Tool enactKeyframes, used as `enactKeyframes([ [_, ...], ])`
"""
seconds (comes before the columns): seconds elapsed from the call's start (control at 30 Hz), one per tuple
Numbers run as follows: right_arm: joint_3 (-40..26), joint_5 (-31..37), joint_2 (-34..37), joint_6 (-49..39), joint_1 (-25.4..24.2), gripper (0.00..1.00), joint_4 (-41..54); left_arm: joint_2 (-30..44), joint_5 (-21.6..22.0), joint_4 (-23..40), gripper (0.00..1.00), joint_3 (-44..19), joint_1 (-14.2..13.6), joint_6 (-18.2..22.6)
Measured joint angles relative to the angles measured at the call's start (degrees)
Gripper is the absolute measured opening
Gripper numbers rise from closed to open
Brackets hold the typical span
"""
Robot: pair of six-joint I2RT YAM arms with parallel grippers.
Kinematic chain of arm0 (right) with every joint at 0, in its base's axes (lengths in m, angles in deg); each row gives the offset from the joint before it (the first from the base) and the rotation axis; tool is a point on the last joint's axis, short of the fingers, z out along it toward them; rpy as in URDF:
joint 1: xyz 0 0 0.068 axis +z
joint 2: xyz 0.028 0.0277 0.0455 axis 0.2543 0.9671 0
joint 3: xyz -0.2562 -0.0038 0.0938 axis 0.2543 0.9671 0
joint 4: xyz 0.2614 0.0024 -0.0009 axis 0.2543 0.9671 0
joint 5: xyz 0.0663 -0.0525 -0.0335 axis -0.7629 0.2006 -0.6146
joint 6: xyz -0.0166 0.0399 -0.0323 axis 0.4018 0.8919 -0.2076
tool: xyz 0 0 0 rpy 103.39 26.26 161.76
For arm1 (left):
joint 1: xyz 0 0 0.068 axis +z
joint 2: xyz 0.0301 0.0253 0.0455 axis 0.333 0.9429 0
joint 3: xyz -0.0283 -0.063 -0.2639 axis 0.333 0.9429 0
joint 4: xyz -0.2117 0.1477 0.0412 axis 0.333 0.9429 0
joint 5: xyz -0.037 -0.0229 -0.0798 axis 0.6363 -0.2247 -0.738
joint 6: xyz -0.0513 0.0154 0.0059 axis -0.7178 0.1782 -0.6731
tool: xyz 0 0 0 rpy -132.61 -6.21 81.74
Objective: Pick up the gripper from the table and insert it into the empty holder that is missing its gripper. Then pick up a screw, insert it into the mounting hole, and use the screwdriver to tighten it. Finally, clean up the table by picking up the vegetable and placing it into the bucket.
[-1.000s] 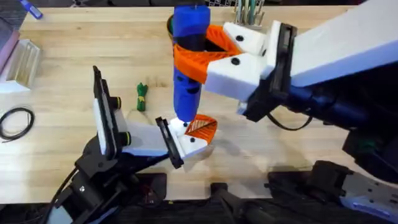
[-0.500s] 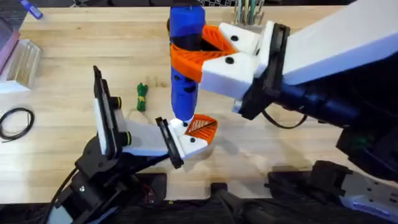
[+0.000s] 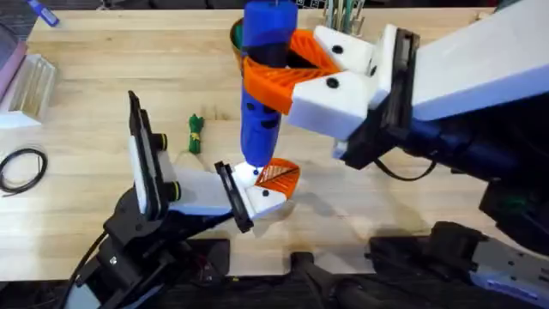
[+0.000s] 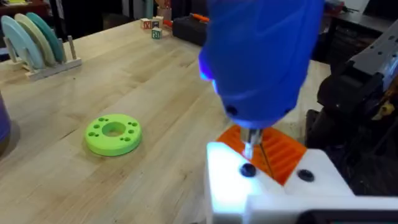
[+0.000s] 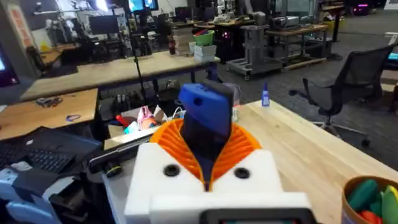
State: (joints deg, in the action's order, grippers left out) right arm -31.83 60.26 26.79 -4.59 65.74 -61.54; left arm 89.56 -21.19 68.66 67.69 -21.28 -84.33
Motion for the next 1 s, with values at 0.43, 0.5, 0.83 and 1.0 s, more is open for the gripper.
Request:
enactKeyframes([
  [0.43,0.00,0.01,1.29,0.02,-0.02,0.021,0.27,-0.01,0.00,0.01,0.018,0.00,0.00,0.00],
  [0.5,0.00,0.02,1.40,0.02,-0.02,0.021,0.14,-0.02,0.00,0.01,0.018,0.00,0.00,0.00],
  [0.83,0.00,0.02,1.40,0.04,-0.02,0.021,0.07,0.00,0.00,0.01,0.018,0.00,0.00,0.00],
  [1.0,0.00,0.02,1.41,0.04,-0.01,0.021,0.06,-0.02,0.00,0.01,0.018,0.00,0.00,0.00],
])
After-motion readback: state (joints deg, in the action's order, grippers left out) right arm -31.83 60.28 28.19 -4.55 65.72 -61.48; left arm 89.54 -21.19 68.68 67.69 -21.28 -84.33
